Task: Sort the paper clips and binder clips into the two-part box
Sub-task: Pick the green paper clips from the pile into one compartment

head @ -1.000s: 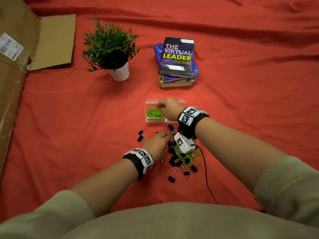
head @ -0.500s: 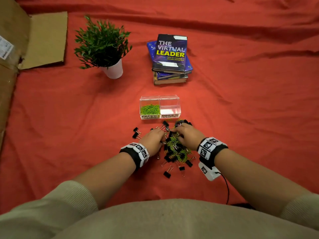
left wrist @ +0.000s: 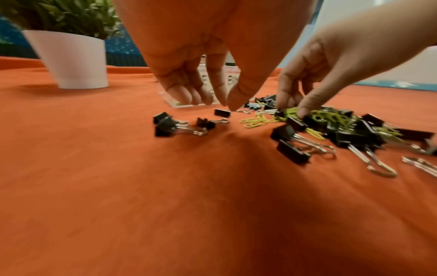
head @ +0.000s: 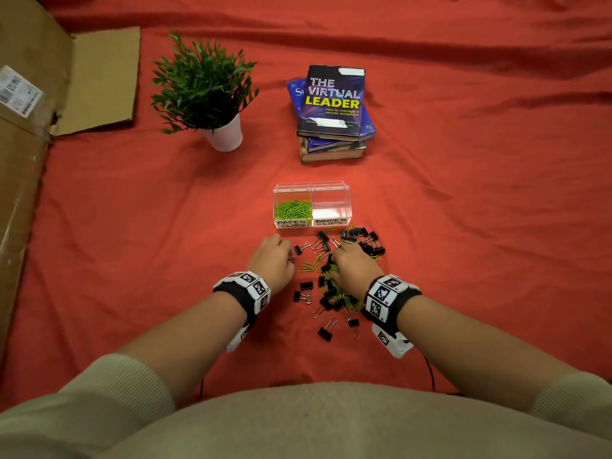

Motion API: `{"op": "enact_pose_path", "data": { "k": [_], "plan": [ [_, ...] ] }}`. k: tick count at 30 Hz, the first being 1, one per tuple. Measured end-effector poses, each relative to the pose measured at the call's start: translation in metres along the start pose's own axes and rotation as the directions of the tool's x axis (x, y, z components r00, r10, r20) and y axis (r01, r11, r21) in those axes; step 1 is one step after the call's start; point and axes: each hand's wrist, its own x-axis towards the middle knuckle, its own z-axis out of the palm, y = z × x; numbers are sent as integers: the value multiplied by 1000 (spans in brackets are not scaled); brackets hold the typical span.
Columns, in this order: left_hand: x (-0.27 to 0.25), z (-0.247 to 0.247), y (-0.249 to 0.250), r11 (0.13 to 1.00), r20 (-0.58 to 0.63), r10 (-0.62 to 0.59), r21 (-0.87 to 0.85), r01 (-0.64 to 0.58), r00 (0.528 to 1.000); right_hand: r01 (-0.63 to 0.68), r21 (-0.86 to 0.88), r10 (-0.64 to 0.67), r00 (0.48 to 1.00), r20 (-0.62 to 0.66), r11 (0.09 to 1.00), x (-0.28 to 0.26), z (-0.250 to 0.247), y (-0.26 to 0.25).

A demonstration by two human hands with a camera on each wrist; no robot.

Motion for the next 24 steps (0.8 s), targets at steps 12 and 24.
{"op": "enact_pose_path", "data": {
  "k": [12,24],
  "plan": [
    [9,24,24,971,159,148,167,-174,976,-105,251,95,994,49,962,-2,-11,10],
    [5,0,15,926,123,-70,-360,111,990,-272,871,172,960,219,409,-6,-48,29]
  ]
}}
